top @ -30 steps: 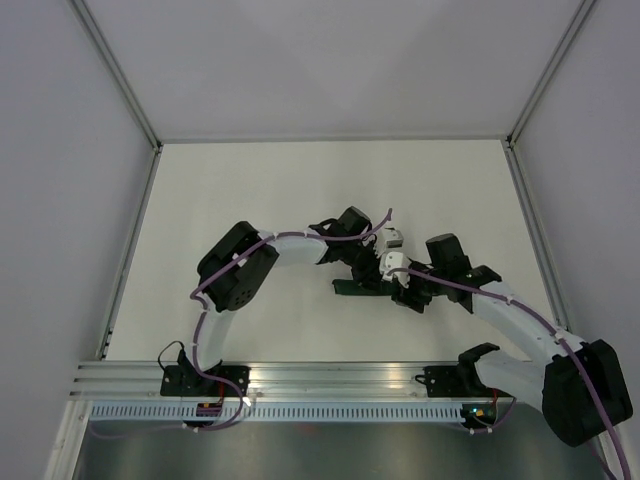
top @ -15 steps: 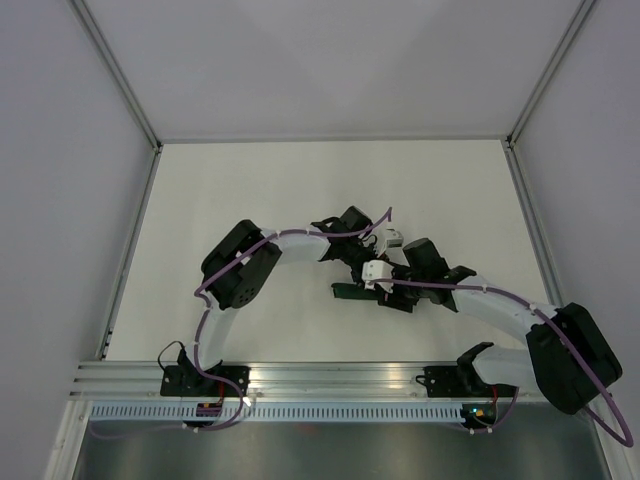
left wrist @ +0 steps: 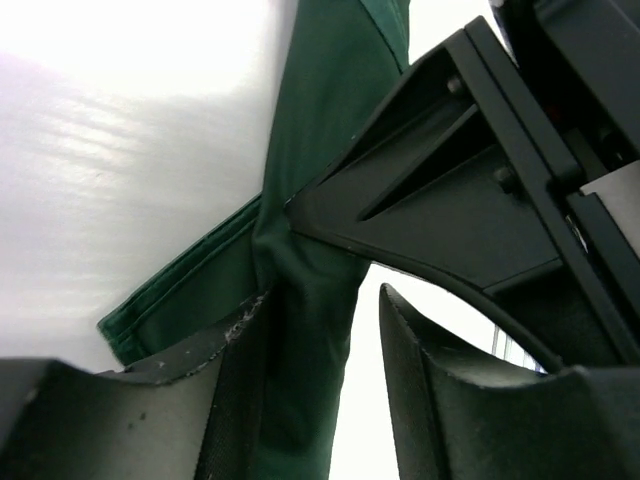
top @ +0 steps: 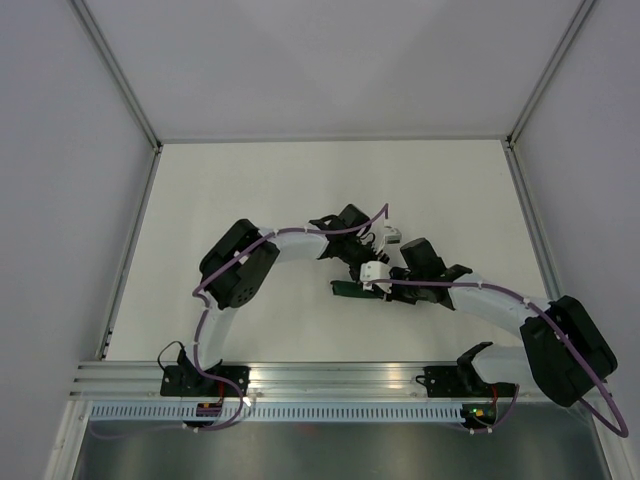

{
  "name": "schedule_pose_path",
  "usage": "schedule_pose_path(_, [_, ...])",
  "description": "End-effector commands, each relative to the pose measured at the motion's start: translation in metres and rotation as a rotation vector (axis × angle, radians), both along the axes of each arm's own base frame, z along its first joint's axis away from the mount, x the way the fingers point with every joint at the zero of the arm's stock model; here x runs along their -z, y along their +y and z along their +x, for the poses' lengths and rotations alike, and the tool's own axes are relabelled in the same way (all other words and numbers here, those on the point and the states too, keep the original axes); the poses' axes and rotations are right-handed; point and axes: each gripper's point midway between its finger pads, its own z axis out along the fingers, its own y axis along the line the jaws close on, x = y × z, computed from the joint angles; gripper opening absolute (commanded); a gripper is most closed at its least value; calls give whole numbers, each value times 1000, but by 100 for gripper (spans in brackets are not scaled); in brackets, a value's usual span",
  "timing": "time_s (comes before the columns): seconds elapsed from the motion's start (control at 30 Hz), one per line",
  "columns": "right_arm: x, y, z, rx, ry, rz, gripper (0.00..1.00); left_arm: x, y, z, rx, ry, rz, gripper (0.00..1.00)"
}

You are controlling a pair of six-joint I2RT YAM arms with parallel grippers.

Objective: Fold the napkin, place the utensils inside, and roll it up
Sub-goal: Roll the napkin at the center of the board.

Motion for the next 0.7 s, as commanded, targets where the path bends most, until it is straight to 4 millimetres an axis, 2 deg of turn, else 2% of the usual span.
schedule_pose_path(0.0, [7,-9,-5,-3,29,-59,17,17,24,12,-111,25,116,54])
schedule_pose_path(0.17, [8,-7,-9,-17,59,-59,14,10,36,30,-199,0,102,55])
schedule_pose_path(0.2, [8,-7,-10,-21,70,-59,14,1,33,40,-229,-32,69,55])
schedule_pose_path(0.23, [8,-7,-11,-24,79,-61,14,4,44,44,-267,-34,79,54])
schedule_pose_path(0.3, [7,-5,-11,-31,100,-62,13,-5,49,57,-338,-58,42,54])
schedule_pose_path(0.33, [8,-4,-12,-36,108,-64,13,-18,53,68,-376,-100,-10,54])
schedule_pose_path(0.43, [9,-3,-14,-55,151,-75,11,-39,66,87,-473,-175,-65,55])
schedule_pose_path(0.5, [11,-3,-16,-62,194,-85,11,-52,72,95,-530,-211,-102,55])
schedule_pose_path(0.57, [16,-5,-17,-75,235,-104,10,-73,82,105,-602,-291,-161,55])
schedule_pose_path(0.6, [13,-5,-16,-78,259,-110,9,-79,86,107,-636,-311,-180,56])
schedule_pose_path(0.63, [13,-5,-16,-82,282,-104,8,-74,97,106,-680,-333,-166,56])
schedule_pose_path(0.67, [18,-6,-18,-94,317,-118,8,-105,96,111,-704,-410,-269,56])
